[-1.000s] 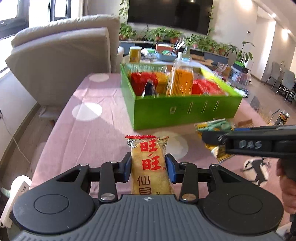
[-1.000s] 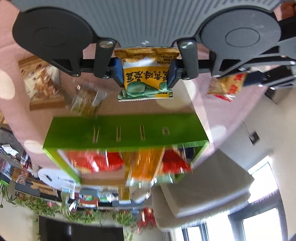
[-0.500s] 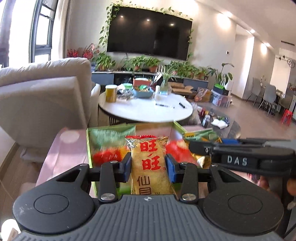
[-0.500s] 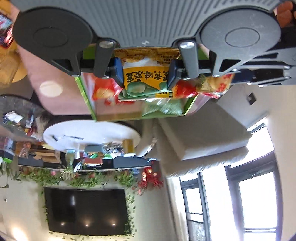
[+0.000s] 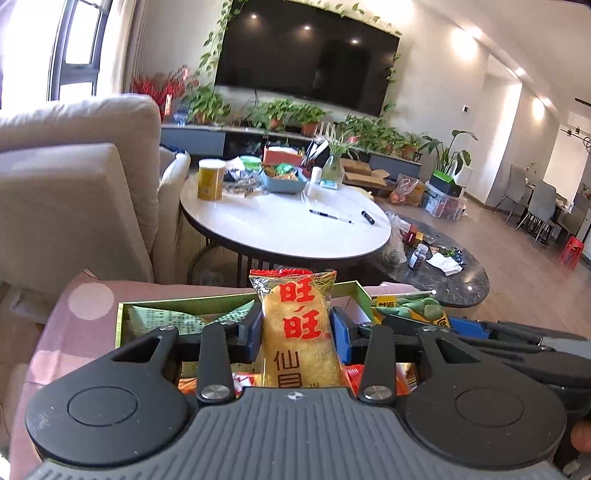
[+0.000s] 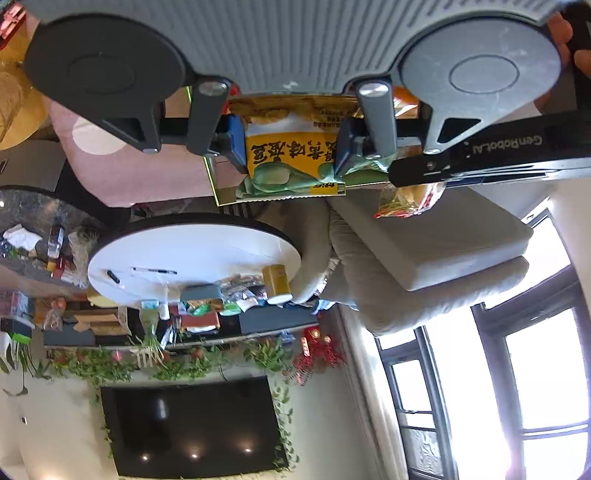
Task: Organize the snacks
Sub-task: 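Carry the rice-cracker and bean snack packets over the box with both grippers, then lower both packets into the box and open both grippers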
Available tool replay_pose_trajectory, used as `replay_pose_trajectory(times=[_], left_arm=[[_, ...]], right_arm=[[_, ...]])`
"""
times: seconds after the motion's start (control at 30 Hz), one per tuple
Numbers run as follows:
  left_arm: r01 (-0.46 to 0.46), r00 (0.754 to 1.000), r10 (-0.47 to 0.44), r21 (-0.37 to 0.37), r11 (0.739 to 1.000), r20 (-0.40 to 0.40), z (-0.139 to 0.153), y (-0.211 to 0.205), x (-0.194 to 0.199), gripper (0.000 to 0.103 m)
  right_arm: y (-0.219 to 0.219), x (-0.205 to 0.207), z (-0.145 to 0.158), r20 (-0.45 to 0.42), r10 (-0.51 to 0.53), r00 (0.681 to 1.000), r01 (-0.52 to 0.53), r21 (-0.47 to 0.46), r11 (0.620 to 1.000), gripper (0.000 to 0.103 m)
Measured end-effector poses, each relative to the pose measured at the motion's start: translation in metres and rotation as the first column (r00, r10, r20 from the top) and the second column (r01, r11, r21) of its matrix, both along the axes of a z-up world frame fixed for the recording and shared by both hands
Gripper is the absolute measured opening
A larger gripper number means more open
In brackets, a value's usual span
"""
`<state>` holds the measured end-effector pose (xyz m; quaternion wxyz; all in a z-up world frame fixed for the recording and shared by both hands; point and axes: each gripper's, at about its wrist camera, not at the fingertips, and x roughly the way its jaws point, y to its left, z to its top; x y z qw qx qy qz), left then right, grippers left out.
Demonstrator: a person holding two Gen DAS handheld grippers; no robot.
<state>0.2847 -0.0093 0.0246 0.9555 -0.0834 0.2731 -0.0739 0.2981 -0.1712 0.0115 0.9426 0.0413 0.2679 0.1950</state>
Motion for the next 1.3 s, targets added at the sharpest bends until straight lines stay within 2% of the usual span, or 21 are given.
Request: replay_pose_trajectory(times=[0.17, 0.37, 0.53, 0.73, 0.97, 1.2, 1.3], left_arm=[[-0.017, 0.999, 0.016, -0.017, 1.0, -0.05, -0.017, -0.003, 0.027, 0.036], [-0.038, 0.995, 0.035, -0.028, 0.999, -0.09, -0.029, -0.003, 0.041, 0.037], [-0.053, 0.994, 0.051, -0.016, 0.998, -0.093, -0.032, 0.002, 0.037, 0.054], [-0.045, 0.998, 0.045, 0.007, 0.999, -0.043, -0.022, 0.003, 0.017, 0.059], [0.009, 1.0, -0.01, 0.024, 1.0, 0.017, -0.012, -0.005, -0.031, 0.062], [0.095, 0.995, -0.096, 0.056, 0.994, 0.011, -0.023, -0.031, -0.088, 0.066], [0.176, 0.984, -0.174, 0.078, 0.981, -0.034, -0.04, -0.048, -0.104, 0.067]], right_arm=[[-0.003, 0.019, -0.013, -0.042, -0.023, 0.999, 0.024, 0.02, 1.0, 0.066], [-0.006, 0.024, -0.023, -0.055, -0.012, 0.998, 0.014, 0.036, 0.999, 0.066], [-0.006, 0.022, -0.024, -0.058, -0.027, 0.998, 0.03, 0.052, 0.998, 0.066], [-0.012, 0.007, -0.018, -0.039, -0.038, 0.999, 0.04, 0.042, 0.998, 0.066], [-0.029, -0.026, -0.01, -0.017, -0.03, 0.999, 0.03, 0.015, 0.999, 0.066], [-0.044, -0.058, -0.012, -0.014, -0.039, 0.999, 0.039, 0.005, 0.999, 0.066], [-0.048, -0.066, -0.018, -0.032, -0.033, 0.999, 0.033, -0.002, 0.999, 0.066]])
